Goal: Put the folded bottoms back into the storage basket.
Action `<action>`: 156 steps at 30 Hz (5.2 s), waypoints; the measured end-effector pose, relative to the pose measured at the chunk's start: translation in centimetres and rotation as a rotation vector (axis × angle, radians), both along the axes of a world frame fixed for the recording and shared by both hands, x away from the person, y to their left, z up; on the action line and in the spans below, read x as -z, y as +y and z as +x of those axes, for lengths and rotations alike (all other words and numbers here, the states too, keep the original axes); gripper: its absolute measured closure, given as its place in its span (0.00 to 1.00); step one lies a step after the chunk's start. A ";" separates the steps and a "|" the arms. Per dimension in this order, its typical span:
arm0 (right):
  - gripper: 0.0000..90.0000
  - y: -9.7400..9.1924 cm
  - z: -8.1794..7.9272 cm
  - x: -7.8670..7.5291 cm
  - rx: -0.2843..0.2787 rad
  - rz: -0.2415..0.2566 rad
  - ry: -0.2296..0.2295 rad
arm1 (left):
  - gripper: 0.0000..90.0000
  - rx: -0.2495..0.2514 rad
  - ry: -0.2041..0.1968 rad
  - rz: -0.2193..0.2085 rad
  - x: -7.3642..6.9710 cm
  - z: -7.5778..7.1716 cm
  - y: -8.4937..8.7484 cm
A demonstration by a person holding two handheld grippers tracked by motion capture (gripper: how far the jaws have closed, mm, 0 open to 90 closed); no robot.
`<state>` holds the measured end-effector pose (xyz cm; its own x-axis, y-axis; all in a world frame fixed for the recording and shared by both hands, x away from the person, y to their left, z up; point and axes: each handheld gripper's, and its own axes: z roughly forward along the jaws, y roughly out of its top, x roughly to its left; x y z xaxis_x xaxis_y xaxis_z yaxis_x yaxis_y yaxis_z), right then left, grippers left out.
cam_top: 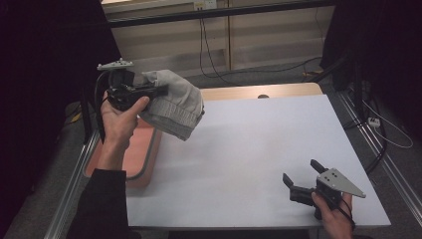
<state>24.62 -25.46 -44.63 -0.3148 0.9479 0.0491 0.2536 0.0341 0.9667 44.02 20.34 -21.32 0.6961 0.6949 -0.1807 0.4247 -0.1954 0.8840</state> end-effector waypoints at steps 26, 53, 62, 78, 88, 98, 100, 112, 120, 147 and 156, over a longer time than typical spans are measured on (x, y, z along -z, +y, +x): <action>0.01 0.0 0.0 0.0 -0.002 -0.004 0.004 | 0.89 -0.066 -0.039 0.004 -2.0 -0.9 4.3; 0.01 0.0 0.0 0.0 0.001 -0.006 0.006 | 0.89 -0.146 -0.060 -0.029 -3.3 -2.4 10.1; 0.01 0.0 0.0 0.0 0.002 -0.007 0.005 | 0.89 -0.172 -0.043 -0.016 -2.3 -3.0 11.8; 0.01 0.0 0.0 0.0 0.000 -0.012 0.008 | 0.89 -0.186 0.001 -0.006 0.2 -3.3 14.1; 0.01 0.0 0.0 0.0 0.000 -0.013 0.008 | 0.89 -0.185 0.030 0.013 2.2 -3.5 15.0; 0.01 0.1 0.1 0.1 0.001 -0.011 0.013 | 0.89 -0.181 0.048 0.032 3.7 -4.4 15.8; 0.01 0.1 0.0 0.1 0.001 -0.010 0.014 | 0.89 -0.175 0.051 0.032 4.1 -4.5 15.9; 0.01 0.1 0.1 0.1 0.001 -0.011 0.014 | 0.89 -0.158 0.090 0.029 6.8 -3.8 16.9; 0.01 0.1 0.1 0.1 0.001 -0.013 0.013 | 0.89 -0.168 0.134 0.022 9.5 -2.7 17.7; 0.00 0.1 0.1 0.1 -0.001 -0.014 0.020 | 0.88 -0.056 0.131 0.057 10.0 -2.9 16.2; 0.00 0.1 0.1 0.2 -0.005 -0.020 0.019 | 0.88 -0.151 0.189 0.148 11.1 -3.1 17.7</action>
<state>24.73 -25.35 -44.79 -0.3191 0.9471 0.0360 0.2715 0.0549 0.9609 40.95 38.00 -32.40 0.5460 0.8167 -0.1865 0.6133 -0.2381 0.7531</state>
